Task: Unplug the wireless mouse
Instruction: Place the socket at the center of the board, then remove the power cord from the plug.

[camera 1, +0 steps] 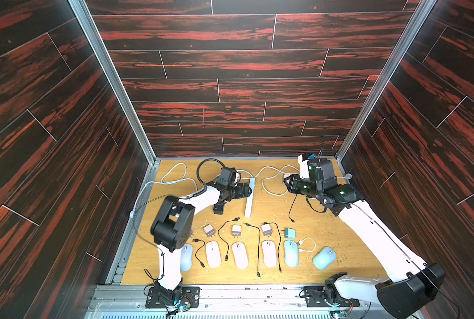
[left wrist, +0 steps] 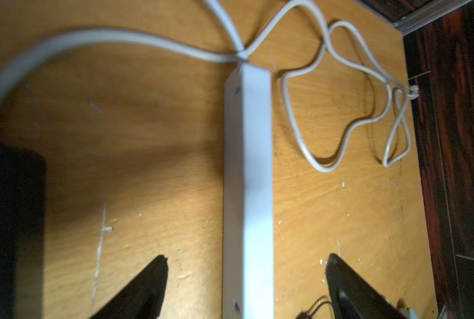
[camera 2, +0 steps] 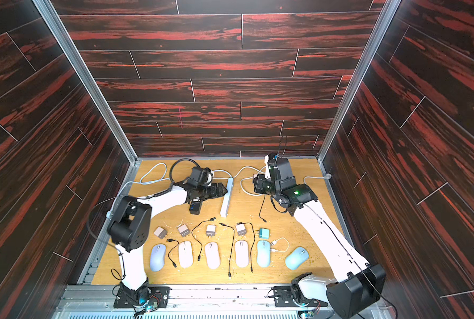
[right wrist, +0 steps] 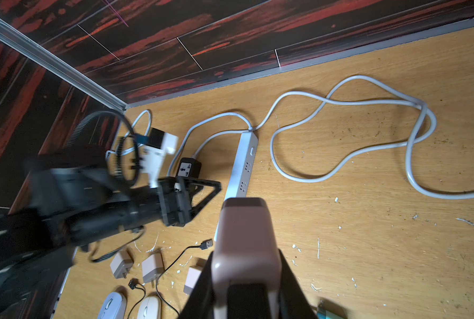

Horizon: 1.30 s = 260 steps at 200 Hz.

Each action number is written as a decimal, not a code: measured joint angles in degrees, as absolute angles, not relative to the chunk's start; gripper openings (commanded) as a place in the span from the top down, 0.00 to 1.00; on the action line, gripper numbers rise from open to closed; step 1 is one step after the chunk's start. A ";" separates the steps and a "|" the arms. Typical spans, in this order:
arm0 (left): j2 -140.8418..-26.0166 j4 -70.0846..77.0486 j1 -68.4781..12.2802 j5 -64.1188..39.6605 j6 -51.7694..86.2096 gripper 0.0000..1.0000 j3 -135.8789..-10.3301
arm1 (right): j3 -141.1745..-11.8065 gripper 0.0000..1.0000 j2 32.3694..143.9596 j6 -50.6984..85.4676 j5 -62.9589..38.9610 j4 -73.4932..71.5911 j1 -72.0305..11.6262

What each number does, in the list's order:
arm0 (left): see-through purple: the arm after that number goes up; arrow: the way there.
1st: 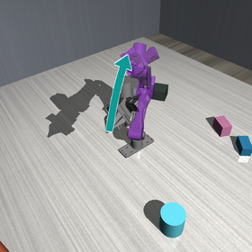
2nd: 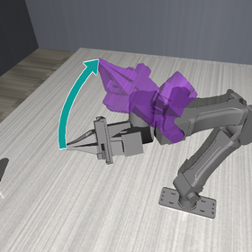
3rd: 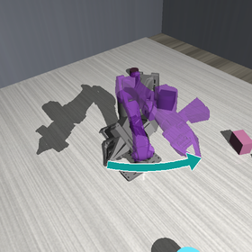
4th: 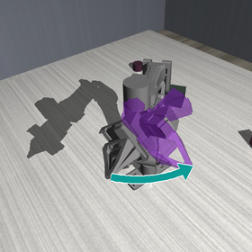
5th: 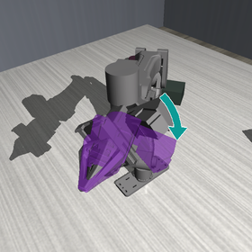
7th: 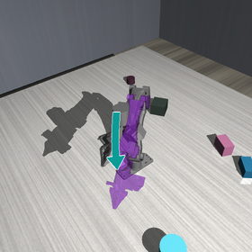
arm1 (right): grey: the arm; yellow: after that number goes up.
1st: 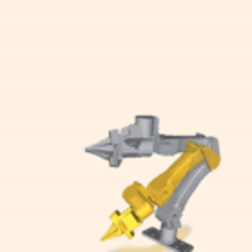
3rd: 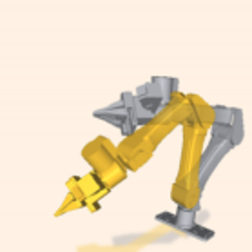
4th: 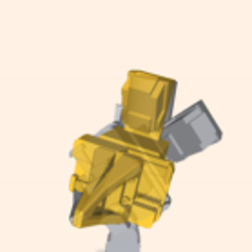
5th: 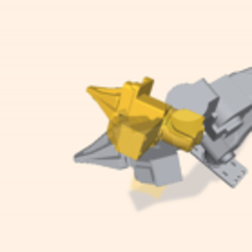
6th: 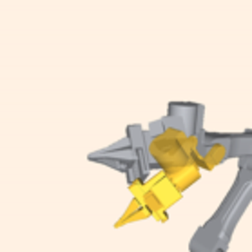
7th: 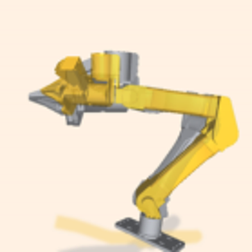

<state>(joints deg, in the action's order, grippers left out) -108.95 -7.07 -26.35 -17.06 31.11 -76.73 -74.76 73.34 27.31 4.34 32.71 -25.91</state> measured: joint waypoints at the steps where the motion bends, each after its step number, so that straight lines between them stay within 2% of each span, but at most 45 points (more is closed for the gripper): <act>1: -108.44 -6.98 -26.35 -16.99 30.98 0.00 -76.53 | -74.74 1.00 73.32 27.31 4.21 32.69 -25.89; 48: -88.79 -2.33 -26.35 -16.25 20.99 0.00 -69.65 | -72.84 1.00 71.94 26.22 -11.20 27.94 -20.23; 91: -77.65 14.85 -26.72 -19.09 10.70 0.01 -56.38 | -75.50 1.00 72.23 22.04 -20.93 28.03 -20.23; 111: -77.10 16.69 -27.59 -22.48 3.18 0.04 -54.46 | -75.81 1.00 72.34 20.53 -24.14 28.49 -20.27; 170: -76.29 13.80 -34.17 -28.93 -19.20 0.04 -56.27 | -78.04 1.00 75.55 17.17 -31.35 31.44 -23.49; 260: -78.41 10.55 -38.15 -23.81 -28.71 0.10 -60.01 | -79.94 1.00 81.36 16.62 -34.33 36.73 -24.29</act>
<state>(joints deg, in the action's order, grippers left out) -78.41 10.55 -38.15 -23.81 -28.71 -60.01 -79.94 81.36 16.62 -34.33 36.73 -24.29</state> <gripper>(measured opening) 0.910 0.292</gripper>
